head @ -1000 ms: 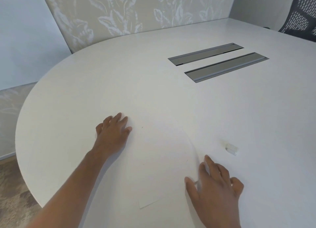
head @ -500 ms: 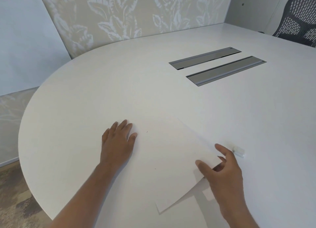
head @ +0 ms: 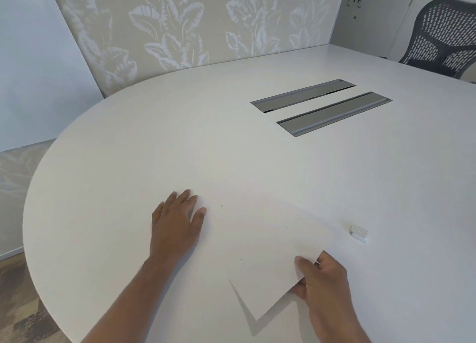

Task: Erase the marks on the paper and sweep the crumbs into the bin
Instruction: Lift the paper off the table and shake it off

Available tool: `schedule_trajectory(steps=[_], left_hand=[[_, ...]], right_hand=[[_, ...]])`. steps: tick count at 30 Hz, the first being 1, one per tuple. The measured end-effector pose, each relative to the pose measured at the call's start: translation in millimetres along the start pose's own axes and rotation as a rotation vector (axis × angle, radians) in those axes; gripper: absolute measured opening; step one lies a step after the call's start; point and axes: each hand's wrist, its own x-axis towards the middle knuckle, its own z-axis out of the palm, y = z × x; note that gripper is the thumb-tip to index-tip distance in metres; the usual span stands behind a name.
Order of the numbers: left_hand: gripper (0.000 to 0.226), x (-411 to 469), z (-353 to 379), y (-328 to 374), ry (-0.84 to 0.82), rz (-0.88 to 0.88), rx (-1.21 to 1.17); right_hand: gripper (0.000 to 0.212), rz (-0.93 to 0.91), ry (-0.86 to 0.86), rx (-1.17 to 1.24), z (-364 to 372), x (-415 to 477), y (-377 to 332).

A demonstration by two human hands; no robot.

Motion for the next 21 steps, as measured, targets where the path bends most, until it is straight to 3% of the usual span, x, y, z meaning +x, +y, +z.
schedule_trajectory(steps=[6,9,12,15,17,21], left_hand=[[0.051,17.3,-33.4,4.9,-0.023,-0.182,-0.582],[0.014,23.8,-51.1,21.2,-0.147,-0.250,-0.897],[0.026,27.6,-58.9,30.6,-0.213,-0.283,-0.933],[0.013,24.3,-61.9,35.3,-0.218,-0.291,-0.978],[0.018,16.9,-61.5,37.6,-0.244,-0.264,-1.019],[0.017,3.9,-58.5,37.1,-0.142,-0.279,-1.025]], right_hand=[[0.031,0.060,-0.102,0.158,-16.5,9.7,-25.7],[0.035,0.044,-0.150,0.137,-24.1,17.7,-34.9],[0.036,0.030,-0.174,0.077,-30.5,27.3,-44.8],[0.036,0.012,-0.209,0.010,-34.0,34.0,-56.8],[0.034,-0.013,-0.205,-0.030,-34.0,38.4,-63.4],[0.031,-0.135,-0.147,-0.140,-30.8,44.4,-74.7]])
